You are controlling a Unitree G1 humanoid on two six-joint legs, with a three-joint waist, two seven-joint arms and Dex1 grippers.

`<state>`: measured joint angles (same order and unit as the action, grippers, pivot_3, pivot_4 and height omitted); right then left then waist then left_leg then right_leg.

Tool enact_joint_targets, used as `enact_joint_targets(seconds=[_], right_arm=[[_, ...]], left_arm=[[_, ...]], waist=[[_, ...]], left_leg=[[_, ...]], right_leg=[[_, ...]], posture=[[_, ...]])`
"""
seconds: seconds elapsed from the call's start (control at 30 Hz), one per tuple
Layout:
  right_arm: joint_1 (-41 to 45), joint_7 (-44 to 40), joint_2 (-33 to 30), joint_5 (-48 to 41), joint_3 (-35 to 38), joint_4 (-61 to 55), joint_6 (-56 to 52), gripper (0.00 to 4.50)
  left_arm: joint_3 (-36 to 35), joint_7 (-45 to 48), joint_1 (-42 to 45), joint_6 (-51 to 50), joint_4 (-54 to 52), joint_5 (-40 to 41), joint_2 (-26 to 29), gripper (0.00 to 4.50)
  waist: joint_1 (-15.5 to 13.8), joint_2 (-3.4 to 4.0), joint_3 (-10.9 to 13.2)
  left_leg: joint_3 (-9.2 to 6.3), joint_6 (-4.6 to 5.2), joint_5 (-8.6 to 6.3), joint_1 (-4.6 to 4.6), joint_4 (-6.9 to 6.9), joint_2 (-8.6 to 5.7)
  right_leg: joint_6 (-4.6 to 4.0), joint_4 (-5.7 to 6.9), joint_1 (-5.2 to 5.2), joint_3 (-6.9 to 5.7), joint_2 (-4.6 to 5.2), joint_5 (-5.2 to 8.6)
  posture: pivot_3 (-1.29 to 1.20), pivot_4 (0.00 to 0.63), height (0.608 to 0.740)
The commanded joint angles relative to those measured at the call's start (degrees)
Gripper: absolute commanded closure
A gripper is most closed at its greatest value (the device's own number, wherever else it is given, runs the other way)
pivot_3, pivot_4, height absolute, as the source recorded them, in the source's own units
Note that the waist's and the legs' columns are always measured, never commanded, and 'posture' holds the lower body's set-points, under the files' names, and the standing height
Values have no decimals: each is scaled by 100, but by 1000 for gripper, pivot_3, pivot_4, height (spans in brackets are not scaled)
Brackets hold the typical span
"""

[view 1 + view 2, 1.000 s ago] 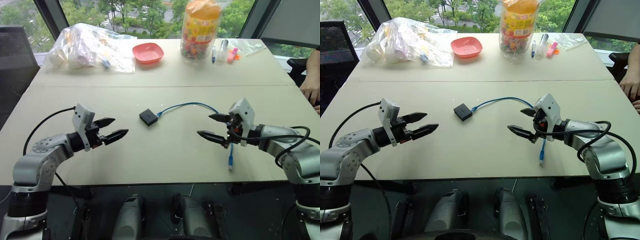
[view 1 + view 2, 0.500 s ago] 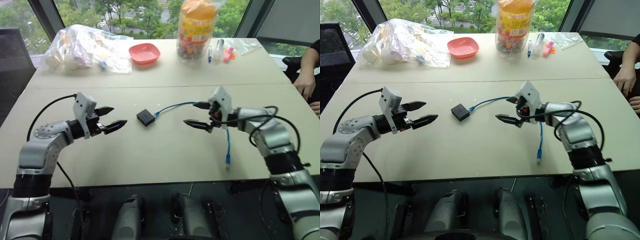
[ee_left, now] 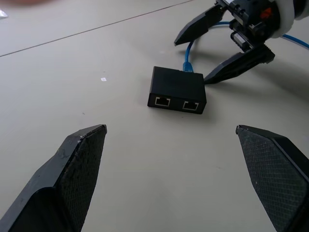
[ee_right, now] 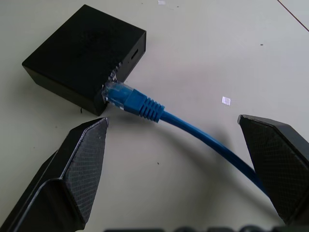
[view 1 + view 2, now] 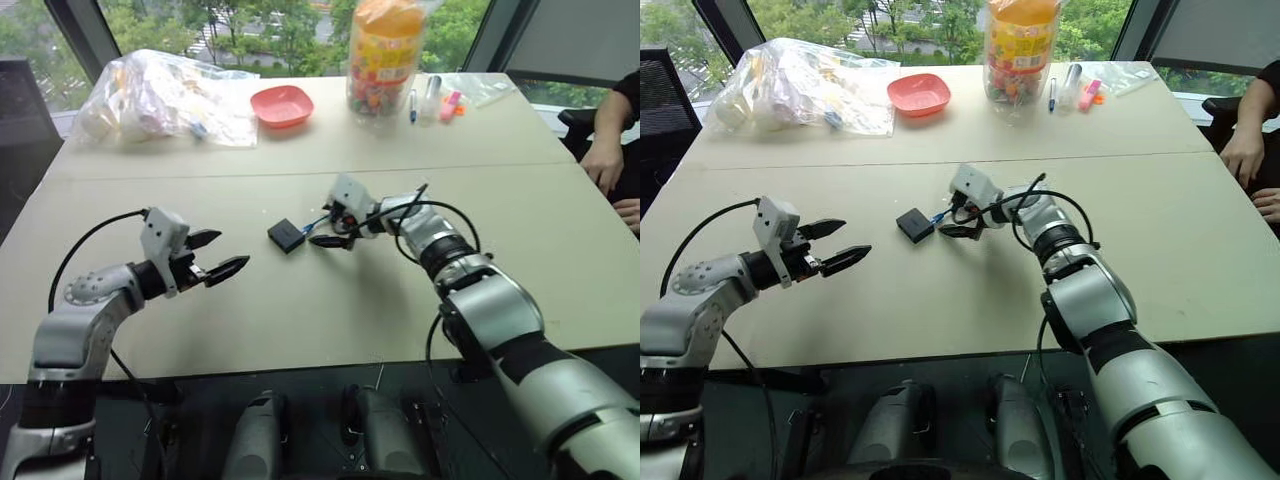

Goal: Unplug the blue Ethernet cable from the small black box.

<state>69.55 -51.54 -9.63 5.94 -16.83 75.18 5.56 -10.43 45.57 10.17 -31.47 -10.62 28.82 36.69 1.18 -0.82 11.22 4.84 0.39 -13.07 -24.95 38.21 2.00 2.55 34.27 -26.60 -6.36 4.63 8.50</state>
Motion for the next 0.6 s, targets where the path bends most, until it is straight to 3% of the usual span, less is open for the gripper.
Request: enact_joint_targets(seconds=[0.03, 0.1, 0.3, 0.43, 0.6], right_arm=[[24, -164, 248, 319, -31, 213, -20, 521], [6, -447, 318, 483, -94, 249, -41, 1308], [-66, -928, 245, 748, -85, 203, 49, 4468], [-78, -64, -87, 1023, -129, 9, 854, 4490], [-97, 2194, -662, 1873, -503, -489, 2567, 4490]], left_arm=[[-158, -208, -87, -19, -379, 67, -32, 0], [-183, -309, -158, -70, -488, 83, -59, 0], [-260, -402, -271, -41, -481, 95, -24, 0], [-239, -351, 5, 63, -89, 38, -4, 0], [-243, -61, 1167, 43, 1237, 258, -212, 0]], waist=[[-3, 1, 0], [1, 3, -2], [-3, 8, -7], [-29, 8, -7], [-85, 10, -6]], left_leg=[[1, -2, 0, 13, -2, 2], [3, -4, -1, 48, -7, 13], [7, -5, -1, 56, -9, 27], [8, -6, -2, 55, -10, 27], [8, -29, 0, 34, -8, 15]], right_leg=[[3, 0, 9, 0, 0, 3], [-13, -2, 38, 1, 0, 15], [-20, -1, 40, 1, -3, 15], [-22, -2, 39, 1, -2, 16], [-27, -6, 27, 0, 8, 16]], posture=[[0, 150, 740], [0, 150, 740], [0, 150, 740], [0, 150, 740], [0, 150, 740]])
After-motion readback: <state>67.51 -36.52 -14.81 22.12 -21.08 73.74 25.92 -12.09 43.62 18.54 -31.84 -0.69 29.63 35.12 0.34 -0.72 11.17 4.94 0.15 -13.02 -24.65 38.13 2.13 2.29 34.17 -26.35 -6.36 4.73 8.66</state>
